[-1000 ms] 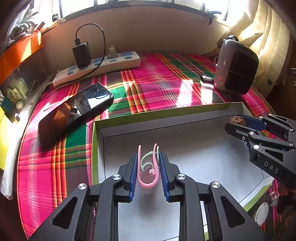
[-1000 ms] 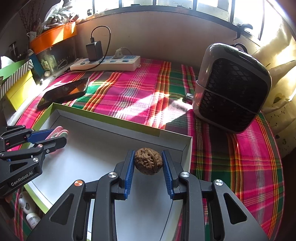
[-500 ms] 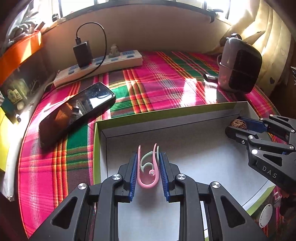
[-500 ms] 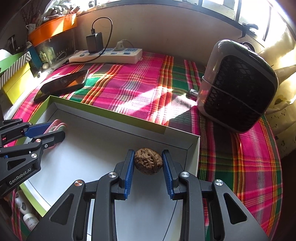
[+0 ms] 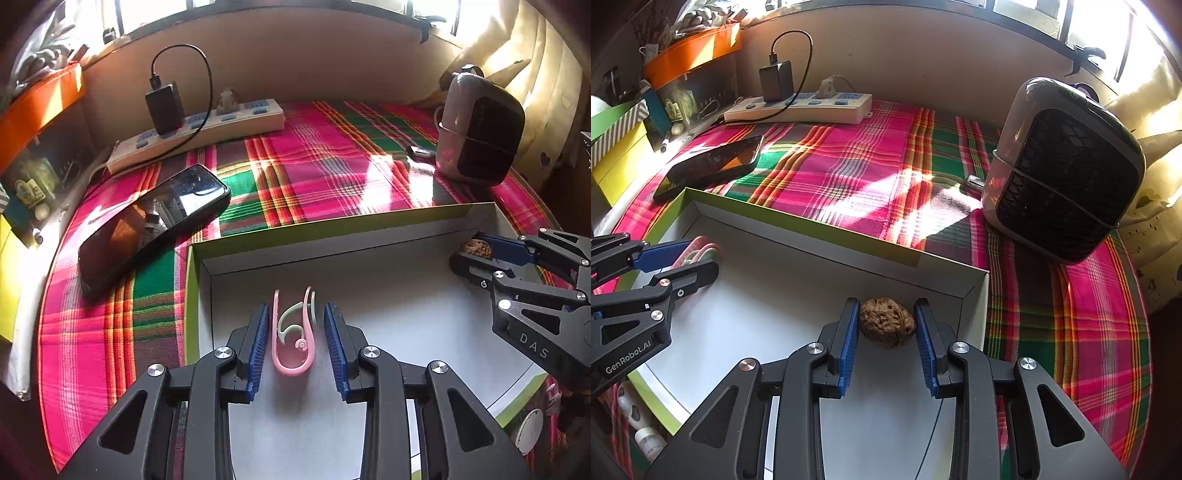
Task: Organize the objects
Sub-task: 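Open both grippers to drop the clip and walnut into the box, then withdraw both grippers from the box toward the remaining objects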
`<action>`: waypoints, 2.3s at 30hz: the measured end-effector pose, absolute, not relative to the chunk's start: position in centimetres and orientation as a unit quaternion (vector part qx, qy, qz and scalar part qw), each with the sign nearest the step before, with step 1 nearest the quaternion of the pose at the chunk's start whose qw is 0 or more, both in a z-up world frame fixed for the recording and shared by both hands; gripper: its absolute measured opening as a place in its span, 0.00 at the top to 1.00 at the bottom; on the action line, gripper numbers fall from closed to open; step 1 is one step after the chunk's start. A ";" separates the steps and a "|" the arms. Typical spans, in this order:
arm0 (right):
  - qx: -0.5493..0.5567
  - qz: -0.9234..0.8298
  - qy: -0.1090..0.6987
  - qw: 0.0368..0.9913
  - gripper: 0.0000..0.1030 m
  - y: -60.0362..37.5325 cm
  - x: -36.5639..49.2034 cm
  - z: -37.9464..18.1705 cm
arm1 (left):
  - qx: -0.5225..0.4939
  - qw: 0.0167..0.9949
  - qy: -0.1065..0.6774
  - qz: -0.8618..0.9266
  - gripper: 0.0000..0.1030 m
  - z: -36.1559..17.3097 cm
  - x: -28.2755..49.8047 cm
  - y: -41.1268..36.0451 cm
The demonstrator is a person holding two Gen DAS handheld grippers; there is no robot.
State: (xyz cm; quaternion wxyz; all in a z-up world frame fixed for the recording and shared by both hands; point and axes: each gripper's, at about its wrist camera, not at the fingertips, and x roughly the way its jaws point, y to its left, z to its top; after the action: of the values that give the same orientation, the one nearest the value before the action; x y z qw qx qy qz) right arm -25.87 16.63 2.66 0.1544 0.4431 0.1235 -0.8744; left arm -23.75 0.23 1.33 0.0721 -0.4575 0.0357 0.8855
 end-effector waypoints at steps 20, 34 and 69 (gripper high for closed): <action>0.425 -0.886 0.105 0.149 0.54 17.0 -24.0 4.4 | -0.440 0.073 0.014 0.895 0.59 3.2 -21.2 -0.1; 0.403 -0.899 0.082 0.151 0.54 17.6 -19.7 6.4 | -0.415 0.067 0.010 0.907 0.59 5.2 -16.7 -0.1; 0.359 -0.920 0.077 0.137 0.54 19.9 -9.8 7.4 | -0.388 0.073 -0.013 0.919 0.58 5.4 -7.8 -2.2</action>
State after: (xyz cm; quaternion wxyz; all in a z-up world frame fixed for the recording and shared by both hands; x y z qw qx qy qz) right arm -9.75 19.87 7.39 0.1369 0.3585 0.0770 -0.9202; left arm -7.83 -2.17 5.43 0.0727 -0.3877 -0.0132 0.9188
